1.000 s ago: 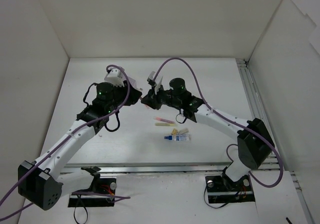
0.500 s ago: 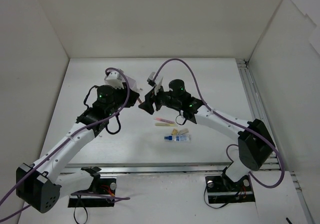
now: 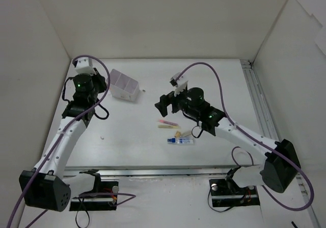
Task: Sort the stationery into containers
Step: Place the pen in the storage box.
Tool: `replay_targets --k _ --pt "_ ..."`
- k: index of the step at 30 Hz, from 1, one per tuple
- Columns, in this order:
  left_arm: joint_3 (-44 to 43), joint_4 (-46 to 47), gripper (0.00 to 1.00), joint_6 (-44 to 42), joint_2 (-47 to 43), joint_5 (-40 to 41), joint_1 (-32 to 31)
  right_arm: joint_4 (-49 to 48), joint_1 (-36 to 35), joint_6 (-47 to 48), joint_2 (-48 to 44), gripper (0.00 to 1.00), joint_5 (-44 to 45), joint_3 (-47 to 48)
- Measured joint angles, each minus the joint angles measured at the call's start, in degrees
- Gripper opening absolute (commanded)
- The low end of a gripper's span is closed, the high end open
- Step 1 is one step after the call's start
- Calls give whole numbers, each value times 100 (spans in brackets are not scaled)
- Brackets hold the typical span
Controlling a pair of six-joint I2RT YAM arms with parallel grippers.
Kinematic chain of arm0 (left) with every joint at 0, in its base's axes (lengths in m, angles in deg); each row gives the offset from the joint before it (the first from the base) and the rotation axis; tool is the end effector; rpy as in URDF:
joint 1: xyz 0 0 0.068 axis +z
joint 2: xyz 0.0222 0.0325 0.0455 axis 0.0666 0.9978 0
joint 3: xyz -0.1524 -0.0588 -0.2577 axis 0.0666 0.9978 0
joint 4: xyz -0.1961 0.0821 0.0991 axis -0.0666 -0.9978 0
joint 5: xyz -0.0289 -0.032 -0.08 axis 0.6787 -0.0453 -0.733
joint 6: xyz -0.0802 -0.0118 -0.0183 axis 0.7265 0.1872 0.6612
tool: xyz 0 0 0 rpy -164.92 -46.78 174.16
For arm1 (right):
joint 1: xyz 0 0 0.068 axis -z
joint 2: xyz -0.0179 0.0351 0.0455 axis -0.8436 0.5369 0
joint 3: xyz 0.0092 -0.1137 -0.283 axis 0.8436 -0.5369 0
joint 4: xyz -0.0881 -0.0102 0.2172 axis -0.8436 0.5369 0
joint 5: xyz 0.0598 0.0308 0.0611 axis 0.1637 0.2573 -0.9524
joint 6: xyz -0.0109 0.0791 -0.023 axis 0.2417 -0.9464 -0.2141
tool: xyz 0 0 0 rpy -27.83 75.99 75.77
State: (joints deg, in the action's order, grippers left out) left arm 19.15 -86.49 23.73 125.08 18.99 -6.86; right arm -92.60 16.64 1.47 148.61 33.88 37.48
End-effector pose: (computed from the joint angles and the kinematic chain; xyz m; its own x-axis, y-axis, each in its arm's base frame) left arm 0.2570 -0.0415 0.4000 -0.1595 -0.3544 -0.9214 0.0351 0.9307 -0.3641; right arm 0.2309 0.2192 0.3744 -0.0756 0.0414 -0.9963 -0.7888 0.6088 0.0851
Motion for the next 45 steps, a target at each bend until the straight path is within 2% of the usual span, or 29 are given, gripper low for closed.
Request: replay_targets --k 6,16,21,32,33,36,38,40,42,45 --pt "-933 341 0 -358 1331 -409 660 503 219 -190 -675 98 1303 -529" --pt "-2308 337 0 -796 3069 -861 708 1099 361 -168 -1652 98 2616 -955" --pt "-2736 221 0 -957 3482 -737 699 1231 466 -168 -1880 98 2931 -1231" --pt "-2741 319 0 -1185 3967 -669 468 1226 678 -168 -1919 98 3021 -1513" --pt "-2743 317 2 -1182 3998 -640 450 1226 702 -168 -1917 98 3023 -1513" --pt "-2743 262 30 -1178 4041 -546 428 1228 778 -173 -1886 98 3023 -1513" --pt "-2741 256 44 -1150 4041 -509 431 1228 822 -173 -1810 98 3018 -1513" --pt "-2734 258 54 -1113 4037 -490 433 1237 874 -170 -1683 98 3010 -1510" --pt "-2697 258 59 -1075 4022 -494 435 1316 981 -120 -1499 98 2894 -1462" --pt "-2629 203 80 -1012 3967 -562 435 1709 1231 96 -1036 98 2365 -1069"
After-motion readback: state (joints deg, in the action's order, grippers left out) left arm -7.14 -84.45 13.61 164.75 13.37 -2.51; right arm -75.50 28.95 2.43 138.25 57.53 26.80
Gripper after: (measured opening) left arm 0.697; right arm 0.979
